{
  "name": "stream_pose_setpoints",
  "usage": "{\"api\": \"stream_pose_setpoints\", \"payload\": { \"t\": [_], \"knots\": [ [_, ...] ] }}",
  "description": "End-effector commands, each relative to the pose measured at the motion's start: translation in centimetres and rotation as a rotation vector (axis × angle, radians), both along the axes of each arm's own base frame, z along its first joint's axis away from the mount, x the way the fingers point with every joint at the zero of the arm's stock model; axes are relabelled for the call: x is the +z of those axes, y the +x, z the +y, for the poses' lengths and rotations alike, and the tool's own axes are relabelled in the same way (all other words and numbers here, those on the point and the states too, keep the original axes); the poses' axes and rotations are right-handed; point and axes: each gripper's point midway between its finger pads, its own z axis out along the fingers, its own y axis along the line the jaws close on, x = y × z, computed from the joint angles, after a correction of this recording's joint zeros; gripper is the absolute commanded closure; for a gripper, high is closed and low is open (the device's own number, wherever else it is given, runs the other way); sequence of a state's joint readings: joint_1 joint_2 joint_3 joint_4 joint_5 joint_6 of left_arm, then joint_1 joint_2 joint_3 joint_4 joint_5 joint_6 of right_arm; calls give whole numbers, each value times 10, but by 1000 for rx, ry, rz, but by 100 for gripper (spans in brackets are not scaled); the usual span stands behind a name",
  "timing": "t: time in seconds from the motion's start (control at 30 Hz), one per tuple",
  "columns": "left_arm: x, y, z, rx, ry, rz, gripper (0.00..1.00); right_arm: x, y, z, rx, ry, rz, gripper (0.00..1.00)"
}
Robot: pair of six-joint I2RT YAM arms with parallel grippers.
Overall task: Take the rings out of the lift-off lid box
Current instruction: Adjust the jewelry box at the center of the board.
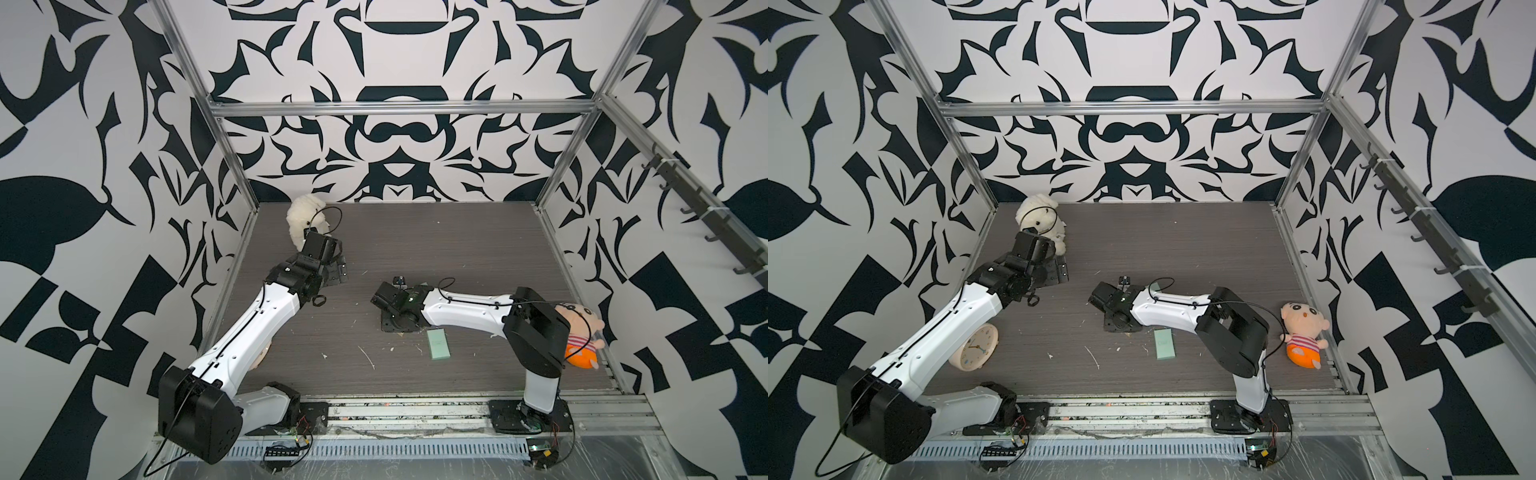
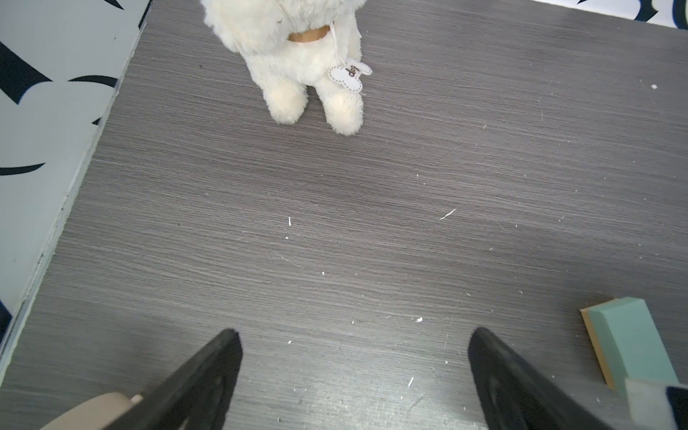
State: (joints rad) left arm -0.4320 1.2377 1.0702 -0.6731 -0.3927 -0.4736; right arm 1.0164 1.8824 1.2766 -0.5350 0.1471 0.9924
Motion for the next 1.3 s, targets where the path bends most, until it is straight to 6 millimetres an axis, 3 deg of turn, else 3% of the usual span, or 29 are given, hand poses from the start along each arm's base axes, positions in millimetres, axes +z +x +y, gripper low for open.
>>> {"api": "stream_pose_setpoints", "payload": {
  "t": [0.0, 0.8, 1.27],
  "knots": [
    [1, -1, 1, -4, 11, 9, 1, 16, 9, -1, -18, 1, -36, 66],
    [-3, -1, -1, -13, 12, 29, 1, 41, 16, -15, -55, 22, -100, 65],
    [-4, 0, -2, -15, 14, 39, 0, 22, 22, -10, -119, 50, -7, 68]
  ]
}}
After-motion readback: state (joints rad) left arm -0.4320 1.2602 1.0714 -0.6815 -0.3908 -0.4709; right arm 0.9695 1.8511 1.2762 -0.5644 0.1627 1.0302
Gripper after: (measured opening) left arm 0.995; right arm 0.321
